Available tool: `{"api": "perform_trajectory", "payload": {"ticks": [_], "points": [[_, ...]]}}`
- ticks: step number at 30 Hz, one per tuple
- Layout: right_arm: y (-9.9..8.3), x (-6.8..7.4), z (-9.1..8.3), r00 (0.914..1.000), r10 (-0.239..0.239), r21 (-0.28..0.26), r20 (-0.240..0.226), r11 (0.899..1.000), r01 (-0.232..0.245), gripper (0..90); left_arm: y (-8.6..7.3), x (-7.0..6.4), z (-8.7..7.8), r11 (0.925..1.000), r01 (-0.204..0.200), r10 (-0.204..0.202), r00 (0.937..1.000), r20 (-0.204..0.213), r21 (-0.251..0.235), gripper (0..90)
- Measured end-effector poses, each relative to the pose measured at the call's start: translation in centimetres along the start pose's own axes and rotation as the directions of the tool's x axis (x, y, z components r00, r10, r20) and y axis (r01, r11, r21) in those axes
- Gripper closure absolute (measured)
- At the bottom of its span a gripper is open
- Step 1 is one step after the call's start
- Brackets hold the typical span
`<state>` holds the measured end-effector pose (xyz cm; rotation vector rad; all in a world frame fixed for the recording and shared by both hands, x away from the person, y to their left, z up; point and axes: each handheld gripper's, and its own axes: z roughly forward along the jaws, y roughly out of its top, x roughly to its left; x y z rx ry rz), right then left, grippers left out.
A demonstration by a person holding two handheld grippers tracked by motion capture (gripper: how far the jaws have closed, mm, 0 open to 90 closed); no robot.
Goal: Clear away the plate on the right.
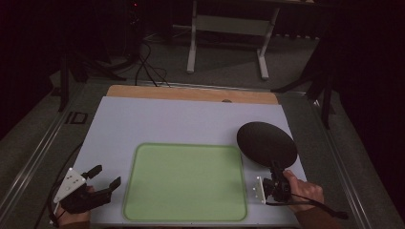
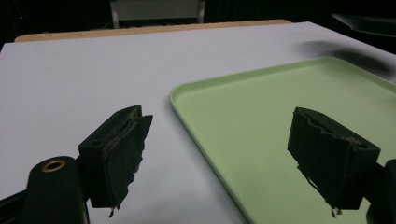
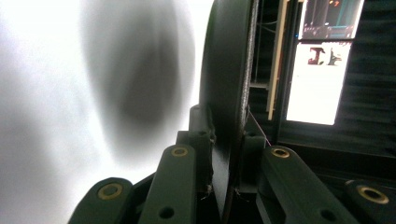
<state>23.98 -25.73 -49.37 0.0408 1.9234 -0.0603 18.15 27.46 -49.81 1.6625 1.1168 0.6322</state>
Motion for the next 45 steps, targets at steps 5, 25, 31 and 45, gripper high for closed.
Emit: {"api": "perform_trajectory", "payload": {"ticks": [5,25,31,45], "points": [[0.7,-0.6,-0.4,0.9998,-0.008,-0.023,0.018,1.000,0.009,80.6,0.0,0.0,0.0,1.0000,0.001,-0.001,1.0000,0.001,-0.001,18.9],[4.7,-2.2,-1.3,0.9975,-0.033,-0.130,0.063,0.991,0.041,80.5,0.0,0.1,-0.1,1.0000,0.006,-0.006,1.0000,-0.003,-0.006,18.9],[5.6,-2.4,-1.5,0.9970,-0.037,-0.153,0.068,0.987,0.047,80.4,0.1,0.1,-0.1,0.9999,0.009,-0.009,0.9999,-0.005,-0.007,18.9],[7.5,-2.4,-2.1,0.9959,-0.048,-0.211,0.077,0.975,0.063,80.1,0.1,0.1,-0.1,0.9999,0.010,-0.010,0.9999,-0.006,-0.010,18.9]]}}
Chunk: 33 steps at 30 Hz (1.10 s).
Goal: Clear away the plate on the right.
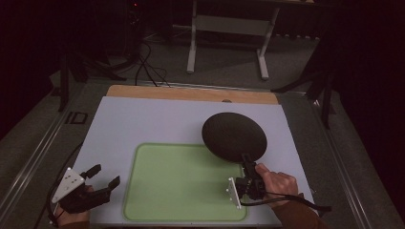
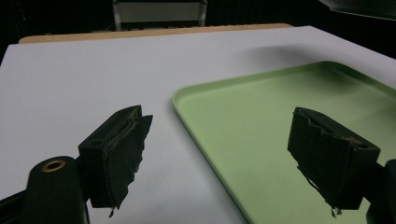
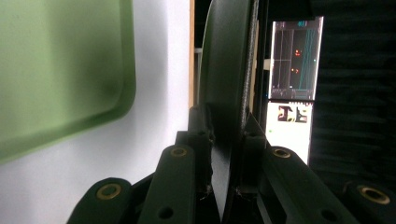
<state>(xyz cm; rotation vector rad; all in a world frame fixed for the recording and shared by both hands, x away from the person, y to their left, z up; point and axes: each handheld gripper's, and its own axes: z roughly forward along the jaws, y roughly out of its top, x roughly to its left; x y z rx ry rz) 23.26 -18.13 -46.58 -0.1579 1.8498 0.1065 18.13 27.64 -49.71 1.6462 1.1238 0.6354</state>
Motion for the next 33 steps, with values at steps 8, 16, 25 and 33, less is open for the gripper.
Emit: {"api": "perform_trajectory", "payload": {"ticks": [8,16,25,33], "points": [[0.9,0.2,-0.2,1.0000,-0.003,-0.027,0.000,1.000,0.003,80.0,0.0,0.0,0.0,1.0000,0.000,0.000,1.0000,0.000,0.001,18.9],[1.7,0.6,-0.2,0.9998,-0.017,-0.041,-0.006,0.999,0.017,79.8,0.0,0.1,0.0,1.0000,0.000,0.000,1.0000,0.000,0.004,18.9],[2.5,0.9,-0.4,0.9995,-0.029,-0.070,-0.010,0.997,0.028,79.6,0.0,0.0,0.1,1.0000,0.001,-0.001,1.0000,0.000,0.003,18.9],[3.5,1.2,-0.8,0.9993,-0.036,-0.100,-0.010,0.994,0.034,79.5,0.0,0.0,0.1,1.0000,-0.001,0.001,1.0000,0.003,0.003,18.9]]}}
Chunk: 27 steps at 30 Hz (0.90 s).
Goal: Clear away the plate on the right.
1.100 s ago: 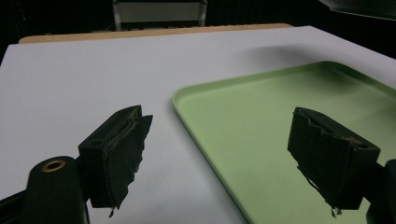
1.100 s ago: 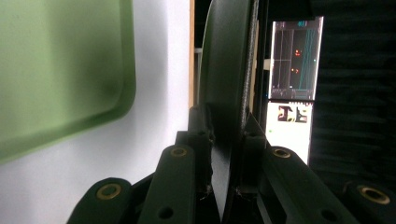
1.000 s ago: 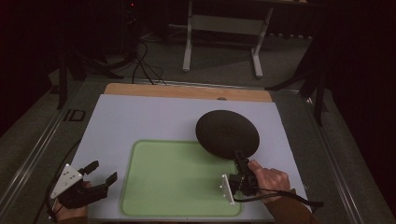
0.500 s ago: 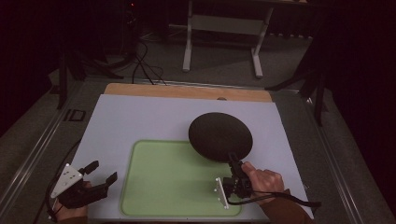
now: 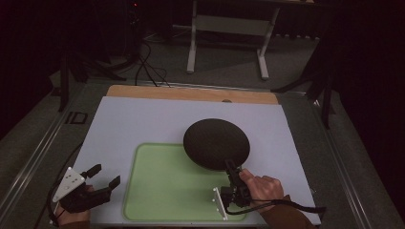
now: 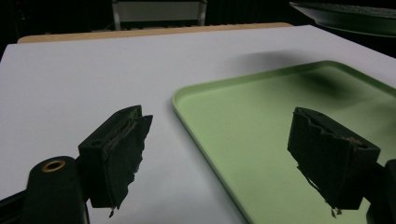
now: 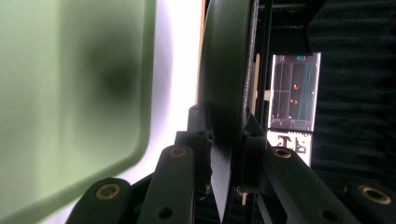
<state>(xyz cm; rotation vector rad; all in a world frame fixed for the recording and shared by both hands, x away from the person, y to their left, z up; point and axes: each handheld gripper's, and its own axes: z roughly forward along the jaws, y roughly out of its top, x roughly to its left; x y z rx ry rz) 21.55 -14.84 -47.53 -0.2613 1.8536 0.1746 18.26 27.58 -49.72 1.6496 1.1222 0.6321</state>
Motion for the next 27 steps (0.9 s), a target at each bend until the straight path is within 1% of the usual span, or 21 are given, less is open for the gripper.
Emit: {"api": "perform_trajectory", "payload": {"ticks": [3,8,13,22,27], "points": [[0.5,0.2,-0.2,1.0000,-0.008,-0.014,-0.003,1.000,0.008,79.5,0.0,0.0,0.0,1.0000,-0.001,0.001,1.0000,0.000,0.001,18.9],[1.0,0.5,-0.4,0.9999,-0.007,-0.033,-0.011,0.999,0.007,79.0,0.0,0.0,0.0,1.0000,0.001,-0.001,1.0000,-0.001,0.000,18.9],[1.5,1.1,-0.7,0.9997,-0.016,-0.048,-0.017,0.999,0.015,79.0,0.0,0.0,0.0,1.0000,-0.001,0.001,1.0000,-0.001,0.002,18.9],[2.6,2.4,-1.0,0.9987,-0.034,-0.089,-0.038,0.996,0.030,78.9,0.0,0.0,0.1,1.0000,0.000,0.000,1.0000,0.000,0.001,18.9],[3.4,3.2,-1.2,0.9972,-0.046,-0.110,-0.059,0.993,0.040,78.9,0.0,0.0,0.1,1.0000,-0.002,0.002,1.0000,0.000,0.002,18.9]]}}
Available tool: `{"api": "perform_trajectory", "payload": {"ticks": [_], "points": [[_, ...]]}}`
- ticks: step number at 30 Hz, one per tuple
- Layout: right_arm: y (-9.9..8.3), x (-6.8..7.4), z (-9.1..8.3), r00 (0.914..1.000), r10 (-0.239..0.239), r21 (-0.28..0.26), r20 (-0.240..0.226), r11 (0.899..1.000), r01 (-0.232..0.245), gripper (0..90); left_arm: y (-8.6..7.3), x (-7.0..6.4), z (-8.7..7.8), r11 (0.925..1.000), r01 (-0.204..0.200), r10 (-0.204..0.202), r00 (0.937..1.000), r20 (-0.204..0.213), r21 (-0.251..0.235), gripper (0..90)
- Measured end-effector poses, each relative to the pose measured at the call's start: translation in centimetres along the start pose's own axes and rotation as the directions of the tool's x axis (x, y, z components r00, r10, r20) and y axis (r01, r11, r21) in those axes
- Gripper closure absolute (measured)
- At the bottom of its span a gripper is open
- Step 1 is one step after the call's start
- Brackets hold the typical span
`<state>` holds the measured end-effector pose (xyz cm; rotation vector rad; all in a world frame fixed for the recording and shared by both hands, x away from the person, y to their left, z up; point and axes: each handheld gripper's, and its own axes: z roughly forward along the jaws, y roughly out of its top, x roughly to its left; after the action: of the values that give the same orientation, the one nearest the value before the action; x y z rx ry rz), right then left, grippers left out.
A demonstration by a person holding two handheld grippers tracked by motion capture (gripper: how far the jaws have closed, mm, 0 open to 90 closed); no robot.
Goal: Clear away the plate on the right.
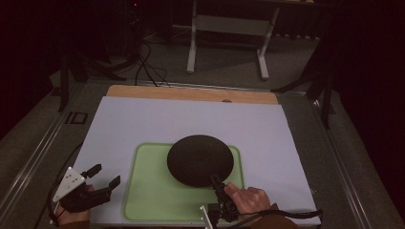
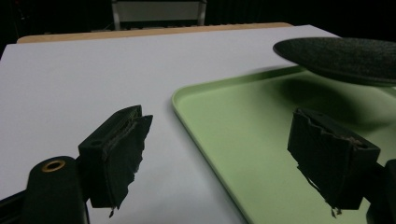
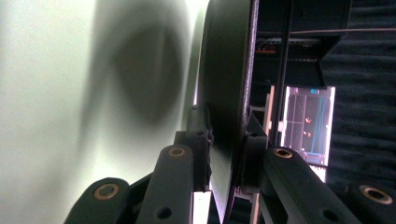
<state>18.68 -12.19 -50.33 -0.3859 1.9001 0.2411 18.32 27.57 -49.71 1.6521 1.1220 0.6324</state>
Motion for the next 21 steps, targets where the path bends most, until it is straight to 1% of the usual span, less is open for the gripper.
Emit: {"api": "perform_trajectory", "payload": {"ticks": [5,8,10,11,15,16,18,19,21], "points": [[0.8,1.0,-0.2,0.9998,0.004,-0.018,-0.019,1.000,-0.004,79.0,0.0,0.0,0.0,1.0000,0.001,-0.001,1.0000,-0.001,0.000,18.9],[1.4,1.8,-0.3,0.9993,-0.010,-0.035,-0.035,0.999,0.009,78.9,0.0,0.0,0.0,1.0000,0.000,0.000,1.0000,0.000,0.000,18.9],[1.5,1.9,-0.3,0.9991,-0.014,-0.038,-0.040,0.999,0.012,78.9,0.0,0.0,0.0,1.0000,0.000,0.000,1.0000,-0.001,0.000,18.9],[1.8,2.3,-0.3,0.9985,-0.025,-0.046,-0.049,0.999,0.023,78.9,0.0,0.0,0.0,1.0000,0.001,-0.001,1.0000,-0.001,-0.001,18.9],[2.2,2.9,0.0,0.9973,-0.038,-0.055,-0.064,0.998,0.035,79.2,0.0,0.0,0.0,1.0000,0.000,0.000,1.0000,0.000,0.000,18.9],[2.2,3.0,0.1,0.9972,-0.043,-0.063,-0.061,0.997,0.039,79.6,0.0,0.0,0.0,1.0000,0.000,0.000,1.0000,0.000,0.000,18.9],[2.2,3.0,0.3,0.9949,-0.043,-0.071,-0.091,0.997,0.037,81.4,0.0,0.0,0.0,1.0000,0.001,-0.001,1.0000,-0.001,-0.001,18.9],[2.1,2.9,0.4,0.9929,-0.030,-0.087,-0.115,0.996,0.020,82.5,0.0,0.0,0.0,1.0000,0.002,-0.002,1.0000,-0.001,-0.001,18.9],[2.1,2.7,0.4,0.9883,-0.008,-0.098,-0.153,0.995,-0.007,84.0,0.0,0.0,0.0,1.0000,0.000,0.000,1.0000,-0.001,0.000,18.9]]}}
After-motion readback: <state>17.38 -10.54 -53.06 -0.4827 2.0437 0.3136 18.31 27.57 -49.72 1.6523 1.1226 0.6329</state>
